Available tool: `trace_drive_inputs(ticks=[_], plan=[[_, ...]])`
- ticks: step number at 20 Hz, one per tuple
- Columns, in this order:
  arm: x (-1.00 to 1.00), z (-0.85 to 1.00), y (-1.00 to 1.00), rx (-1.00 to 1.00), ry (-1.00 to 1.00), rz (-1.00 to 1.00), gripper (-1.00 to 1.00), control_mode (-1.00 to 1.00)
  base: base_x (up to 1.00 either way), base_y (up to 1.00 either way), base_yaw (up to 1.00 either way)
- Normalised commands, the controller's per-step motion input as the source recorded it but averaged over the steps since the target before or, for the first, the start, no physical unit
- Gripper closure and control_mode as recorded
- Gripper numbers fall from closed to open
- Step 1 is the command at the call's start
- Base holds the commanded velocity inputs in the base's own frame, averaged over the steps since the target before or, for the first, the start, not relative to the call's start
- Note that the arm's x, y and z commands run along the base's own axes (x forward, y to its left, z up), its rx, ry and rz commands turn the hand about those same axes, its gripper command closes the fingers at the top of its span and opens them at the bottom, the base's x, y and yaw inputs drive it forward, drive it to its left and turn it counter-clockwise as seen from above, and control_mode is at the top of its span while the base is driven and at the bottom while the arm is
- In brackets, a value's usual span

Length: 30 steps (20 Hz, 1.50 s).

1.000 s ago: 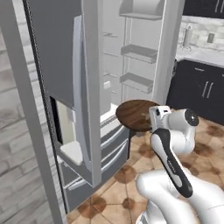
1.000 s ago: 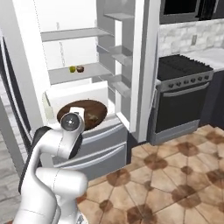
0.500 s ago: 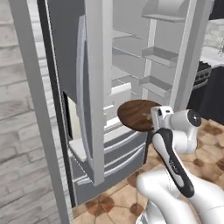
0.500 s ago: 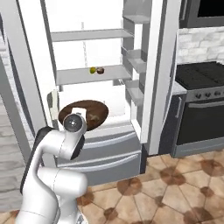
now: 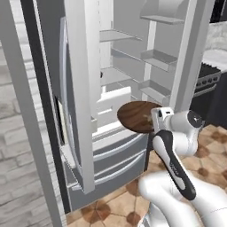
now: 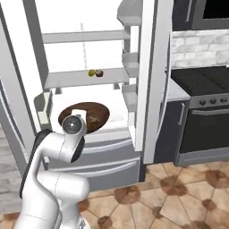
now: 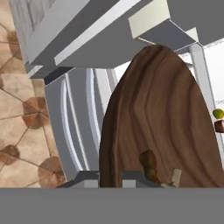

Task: Pick the chicken drumstick and garlic from their plates and place them in the bowl. Then put the bowl in the fridge.

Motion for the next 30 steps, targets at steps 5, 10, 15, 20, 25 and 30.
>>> trace_drive_inputs(ticks=[5,10,15,20,25,30], plan=[[0.00,0.00,0.00,0.00,0.00,0.00,1.00,1.00,0.21,-0.13,0.45],[0.00,0.00,0.00,0.00,0.00,0.00,1.00,1.00,0.30,-0.47,0.28],[0.00,0.00,0.00,0.00,0.00,0.00,1.00,1.00,0.31,-0.37,0.09],[0.00,0.00,0.00,0.00,0.00,0.00,1.00,1.00,0.38,-0.06,0.07],[0.00,0.00,0.00,0.00,0.00,0.00,1.00,1.00,0.46,-0.10,-0.01],[0.00,0.00,0.00,0.00,0.00,0.00,1.00,1.00,0.52,-0.03,-0.01]])
